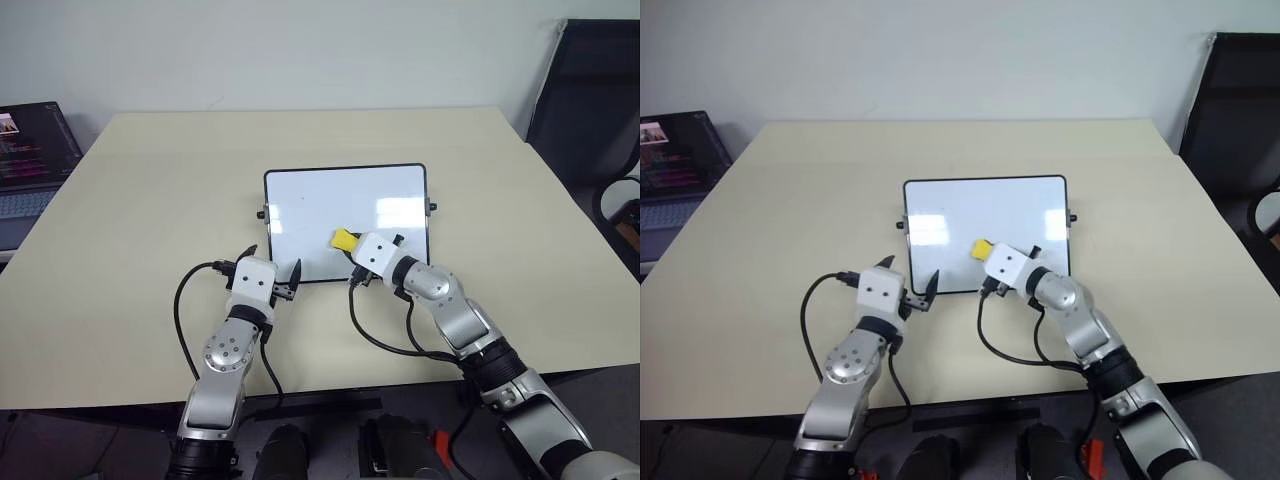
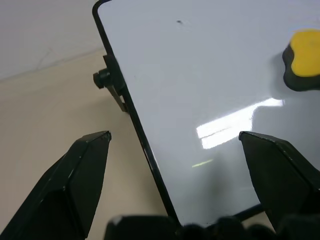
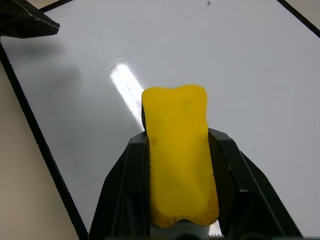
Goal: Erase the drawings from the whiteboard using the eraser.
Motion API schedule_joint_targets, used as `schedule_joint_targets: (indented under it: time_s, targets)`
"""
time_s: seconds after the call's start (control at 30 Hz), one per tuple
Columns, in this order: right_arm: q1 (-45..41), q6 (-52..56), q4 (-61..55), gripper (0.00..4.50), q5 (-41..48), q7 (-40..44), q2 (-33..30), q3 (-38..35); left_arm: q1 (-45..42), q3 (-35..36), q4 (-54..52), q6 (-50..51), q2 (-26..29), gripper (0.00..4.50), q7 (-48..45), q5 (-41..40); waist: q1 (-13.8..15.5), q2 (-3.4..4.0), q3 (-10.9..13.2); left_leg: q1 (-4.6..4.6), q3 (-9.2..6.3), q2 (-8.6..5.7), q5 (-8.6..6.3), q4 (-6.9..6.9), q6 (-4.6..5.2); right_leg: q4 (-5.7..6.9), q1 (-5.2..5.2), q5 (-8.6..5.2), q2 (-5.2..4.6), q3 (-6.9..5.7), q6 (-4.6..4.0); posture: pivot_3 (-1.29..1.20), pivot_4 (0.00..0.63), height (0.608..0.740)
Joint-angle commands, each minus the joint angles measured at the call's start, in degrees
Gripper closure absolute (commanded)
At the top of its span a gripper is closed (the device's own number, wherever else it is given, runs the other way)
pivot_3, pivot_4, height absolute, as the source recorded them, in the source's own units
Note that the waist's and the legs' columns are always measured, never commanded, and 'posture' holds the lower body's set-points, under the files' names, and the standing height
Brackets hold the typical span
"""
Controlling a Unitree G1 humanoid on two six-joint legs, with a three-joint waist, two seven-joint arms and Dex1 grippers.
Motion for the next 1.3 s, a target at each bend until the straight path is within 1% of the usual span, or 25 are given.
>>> schedule_joint_targets:
  time_s: [0.03, 0.17, 0.23, 0.3, 0.43, 0.53, 0.63, 0.83, 1.07, 1.17, 1.3]
  targets:
    - [0.86, 2.31, -2.56, 3.28, 2.08, -0.68, 0.79, -3.05, -1.19, -0.29, -0.40, -0.73, 0.41, 0.00, -0.81, -0.63, -0.07, 0.00, 0.00, -0.01, 0.01, 0.00, 0.00, -0.01, 0.00, 0.00, -0.02, 0.00, 0.00, 0.01, 0.00, 0.00, 0.150, 0.740]
    - [2.25, 2.50, -6.43, 3.28, 4.39, -0.50, 1.26, -4.77, -1.15, -1.10, -0.85, -0.98, 0.40, 0.00, -1.61, -0.60, -0.11, 0.01, 0.01, -0.13, 0.00, 0.00, 0.00, -0.04, 0.00, -0.03, -0.11, 0.00, 0.00, 0.00, 0.00, 0.00, 0.150, 0.740]
    - [3.72, 3.50, -10.21, 3.28, 6.74, -0.46, 0.86, -7.68, -1.87, -1.77, -1.56, -1.31, 0.87, 0.00, -3.15, -0.99, 0.04, 0.01, 0.01, -0.19, -0.02, 0.00, -0.01, -0.05, -0.01, -0.08, -0.13, 0.00, 0.00, -0.02, 0.00, 0.00, 0.150, 0.740]
    - [5.12, 5.17, -14.63, 3.28, 8.18, -0.54, -0.39, -10.83, -3.68, -2.74, -1.14, -2.89, 1.32, 0.00, -5.67, -2.16, 0.02, 0.00, 0.02, -0.25, -0.02, -0.01, -0.01, -0.05, -0.02, -0.11, -0.16, 0.00, 0.00, -0.01, 0.00, 0.00, 0.150, 0.740]
    - [7.29, 8.96, -20.31, 3.28, 9.29, -0.52, -2.72, -14.02, -6.15, -4.65, 0.06, -5.58, 1.23, 0.00, -10.77, -5.59, 0.00, 0.00, 0.03, -0.23, -0.01, -0.03, -0.02, -0.04, -0.03, -0.11, -0.15, 0.00, 0.00, 0.00, 0.01, 0.00, 0.150, 0.740]
    - [10.32, 17.29, -27.97, 3.28, 9.86, -1.00, -5.88, -19.26, -9.77, -7.31, 0.91, -5.79, 0.70, 0.00, -19.36, -11.96, 0.13, 0.02, 0.04, -0.22, -0.02, -0.01, -0.02, -0.06, -0.03, -0.10, -0.15, -0.01, 0.00, -0.03, 0.00, 0.00, 0.150, 0.740]
    - [11.55, 23.98, -31.67, 3.28, 9.97, -1.86, -7.35, -21.35, -10.89, -8.18, 1.68, -5.17, 1.04, 0.00, -24.08, -15.54, -0.21, 0.02, 0.04, -0.24, 0.00, -0.04, -0.02, -0.07, -0.03, -0.11, -0.16, -0.01, 0.00, 0.00, -0.01, 0.00, 0.150, 0.740]
    - [13.37, 37.11, -35.56, 3.28, 9.71, -4.01, -10.70, -27.11, -14.39, -9.80, 5.16, -3.26, 2.00, 0.00, -34.51, -21.60, -0.36, 0.03, 0.04, -0.20, -0.01, -0.02, -0.01, -0.06, -0.02, -0.05, -0.15, -0.04, 0.03, -0.03, -0.04, 0.00, 0.150, 0.740]
    - [14.57, 51.46, -36.37, 3.28, 13.25, -4.96, -9.33, -32.45, -16.40, -12.33, 9.16, -2.62, 4.31, 0.00, -44.48, -23.68, -0.37, 0.03, 0.04, -0.22, 0.01, -0.05, -0.02, -0.08, -0.02, -0.12, -0.16, -0.04, 0.03, 0.01, -0.04, 0.00, 0.150, 0.740]
    - [14.70, 54.71, -36.32, 3.28, 14.88, -5.40, -8.66, -33.37, -16.89, -12.36, 11.55, -3.99, 4.52, 0.00, -46.17, -23.18, -0.35, 0.05, 0.05, -0.23, -0.01, -0.05, -0.02, -0.08, -0.02, -0.12, -0.16, -0.05, 0.03, -0.01, -0.05, 0.00, 0.150, 0.740]
    - [13.81, 55.10, -34.43, 3.28, 16.18, -6.78, -7.38, -33.58, -17.09, -12.43, 15.58, -6.47, 4.60, 0.00, -47.63, -22.16, -0.44, 0.05, 0.05, -0.22, 0.01, -0.04, -0.02, -0.07, -0.02, -0.09, -0.16, -0.06, 0.03, 0.00, -0.07, 0.00, 0.150, 0.740]
